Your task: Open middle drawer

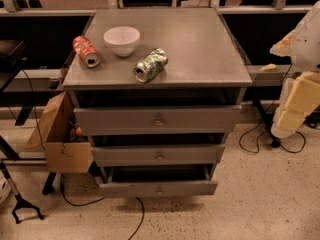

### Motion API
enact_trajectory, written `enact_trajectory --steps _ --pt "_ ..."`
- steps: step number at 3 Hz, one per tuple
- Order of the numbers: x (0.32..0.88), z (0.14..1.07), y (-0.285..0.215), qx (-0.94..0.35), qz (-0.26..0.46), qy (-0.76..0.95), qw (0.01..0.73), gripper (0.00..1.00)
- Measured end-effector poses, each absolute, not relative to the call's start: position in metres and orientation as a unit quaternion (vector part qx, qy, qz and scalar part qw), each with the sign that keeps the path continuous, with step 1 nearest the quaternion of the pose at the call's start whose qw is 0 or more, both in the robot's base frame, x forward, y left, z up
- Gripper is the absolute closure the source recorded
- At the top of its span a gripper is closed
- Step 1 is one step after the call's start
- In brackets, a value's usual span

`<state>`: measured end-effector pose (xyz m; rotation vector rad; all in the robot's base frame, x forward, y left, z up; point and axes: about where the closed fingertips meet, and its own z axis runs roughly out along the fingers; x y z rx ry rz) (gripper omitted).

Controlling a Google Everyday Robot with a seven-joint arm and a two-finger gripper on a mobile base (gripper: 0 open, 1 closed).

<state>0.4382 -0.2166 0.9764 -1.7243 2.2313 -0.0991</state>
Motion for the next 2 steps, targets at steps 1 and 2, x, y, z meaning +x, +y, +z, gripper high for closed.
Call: enact_trajectory --steps 1,2 --pt "0.438 0.976 -0.217 -0.603 -0.035 0.781 0.159 0.00" --pt "0.442 0.953 -0.206 -0.623 -0.012 0.765 0.165 0.00"
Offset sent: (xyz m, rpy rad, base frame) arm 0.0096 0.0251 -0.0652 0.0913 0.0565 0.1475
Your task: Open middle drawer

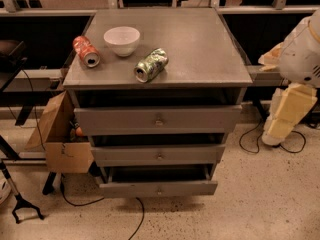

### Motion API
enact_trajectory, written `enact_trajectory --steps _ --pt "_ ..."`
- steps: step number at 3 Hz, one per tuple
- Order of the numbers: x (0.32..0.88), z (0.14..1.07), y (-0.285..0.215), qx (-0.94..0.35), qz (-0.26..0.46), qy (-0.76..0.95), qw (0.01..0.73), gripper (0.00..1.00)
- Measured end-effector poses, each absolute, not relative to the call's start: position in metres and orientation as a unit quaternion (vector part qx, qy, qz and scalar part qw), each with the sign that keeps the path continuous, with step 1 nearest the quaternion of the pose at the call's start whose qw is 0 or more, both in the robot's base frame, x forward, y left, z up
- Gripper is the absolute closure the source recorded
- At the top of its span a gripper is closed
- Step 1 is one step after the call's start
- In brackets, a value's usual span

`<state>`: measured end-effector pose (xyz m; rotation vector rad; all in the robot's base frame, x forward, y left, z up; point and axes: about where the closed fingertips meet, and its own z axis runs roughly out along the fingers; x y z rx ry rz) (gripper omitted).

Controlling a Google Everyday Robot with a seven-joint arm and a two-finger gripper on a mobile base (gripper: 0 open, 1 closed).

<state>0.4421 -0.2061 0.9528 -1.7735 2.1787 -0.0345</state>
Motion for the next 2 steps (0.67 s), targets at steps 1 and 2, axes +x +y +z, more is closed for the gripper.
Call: enact_trajectory --steps 1,2 --pt "0.446 0.887 -0.193 -0.645 0.043 0.743 0.175 0.00" --pt "0.444 0.797 -0.172 -0.660 0.111 0.715 0.199 0.00"
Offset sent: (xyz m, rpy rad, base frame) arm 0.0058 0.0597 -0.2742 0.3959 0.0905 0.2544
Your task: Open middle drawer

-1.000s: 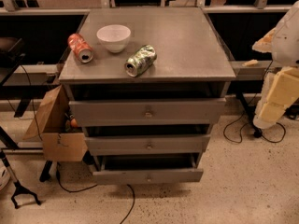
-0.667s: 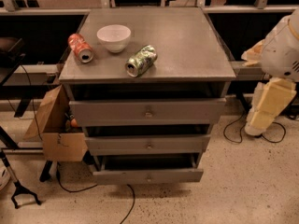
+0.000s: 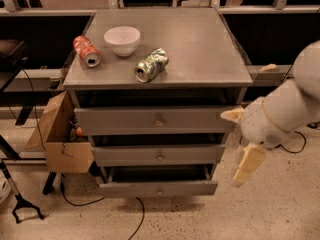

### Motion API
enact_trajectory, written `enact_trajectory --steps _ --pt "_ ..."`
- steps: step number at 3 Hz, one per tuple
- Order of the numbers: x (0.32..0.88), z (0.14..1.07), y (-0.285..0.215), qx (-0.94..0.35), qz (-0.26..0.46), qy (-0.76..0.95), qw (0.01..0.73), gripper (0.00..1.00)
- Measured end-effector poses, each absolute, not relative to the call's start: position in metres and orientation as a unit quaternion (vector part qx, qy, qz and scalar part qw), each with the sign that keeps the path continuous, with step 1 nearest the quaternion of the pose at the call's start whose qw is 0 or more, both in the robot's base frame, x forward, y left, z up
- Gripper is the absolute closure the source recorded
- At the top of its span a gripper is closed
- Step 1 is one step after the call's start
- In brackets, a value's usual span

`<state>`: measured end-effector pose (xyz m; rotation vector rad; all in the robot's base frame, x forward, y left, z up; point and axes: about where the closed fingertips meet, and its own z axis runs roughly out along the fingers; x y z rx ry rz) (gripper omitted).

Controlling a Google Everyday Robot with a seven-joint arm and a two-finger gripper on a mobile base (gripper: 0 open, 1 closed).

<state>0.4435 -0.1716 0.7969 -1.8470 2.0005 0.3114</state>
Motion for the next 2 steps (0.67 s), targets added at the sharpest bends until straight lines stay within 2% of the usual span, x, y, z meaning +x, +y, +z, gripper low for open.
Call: enact_trajectory --steps 1,2 --pt "0.443 0.712 -0.137 -0.662 0.171 0.692 0.233 0.00" --pt "0.452 0.657 -0.088 -0.655 0.199 0.679 0.265 0.00"
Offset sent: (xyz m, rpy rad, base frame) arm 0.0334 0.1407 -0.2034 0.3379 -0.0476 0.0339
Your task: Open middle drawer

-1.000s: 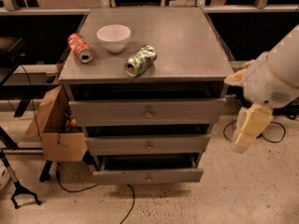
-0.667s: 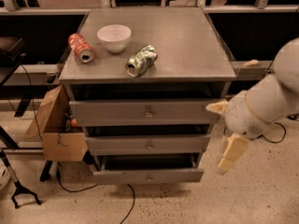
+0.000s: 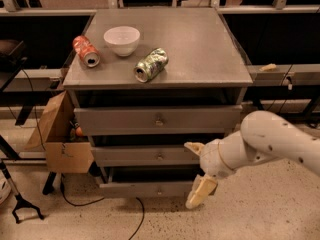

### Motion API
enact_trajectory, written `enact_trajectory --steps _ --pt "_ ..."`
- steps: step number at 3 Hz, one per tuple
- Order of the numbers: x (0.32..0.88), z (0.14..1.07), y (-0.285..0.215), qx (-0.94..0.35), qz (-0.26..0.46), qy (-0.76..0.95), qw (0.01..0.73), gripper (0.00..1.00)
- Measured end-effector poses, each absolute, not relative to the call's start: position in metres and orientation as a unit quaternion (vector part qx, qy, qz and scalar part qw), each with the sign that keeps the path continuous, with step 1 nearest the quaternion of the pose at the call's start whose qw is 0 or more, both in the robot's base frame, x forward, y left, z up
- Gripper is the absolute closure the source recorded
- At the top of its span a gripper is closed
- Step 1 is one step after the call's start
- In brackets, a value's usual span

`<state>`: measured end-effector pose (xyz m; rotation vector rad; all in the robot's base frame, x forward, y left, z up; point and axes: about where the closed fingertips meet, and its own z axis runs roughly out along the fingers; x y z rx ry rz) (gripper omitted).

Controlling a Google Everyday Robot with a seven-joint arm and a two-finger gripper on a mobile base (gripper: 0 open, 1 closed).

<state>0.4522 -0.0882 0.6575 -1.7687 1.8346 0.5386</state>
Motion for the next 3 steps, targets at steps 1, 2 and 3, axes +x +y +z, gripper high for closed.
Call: enact_trajectory --steps 1,2,3 --pt "0.468 0.657 -0.088 -0.646 0.181 0.685 0.285 0.00" --pt "0.474 0.650 -0.083 -0.645 0.178 0.687 0.284 0.00" --pt "0.499 0.617 -0.075 -0.634 0.176 0.704 0.267 0.00"
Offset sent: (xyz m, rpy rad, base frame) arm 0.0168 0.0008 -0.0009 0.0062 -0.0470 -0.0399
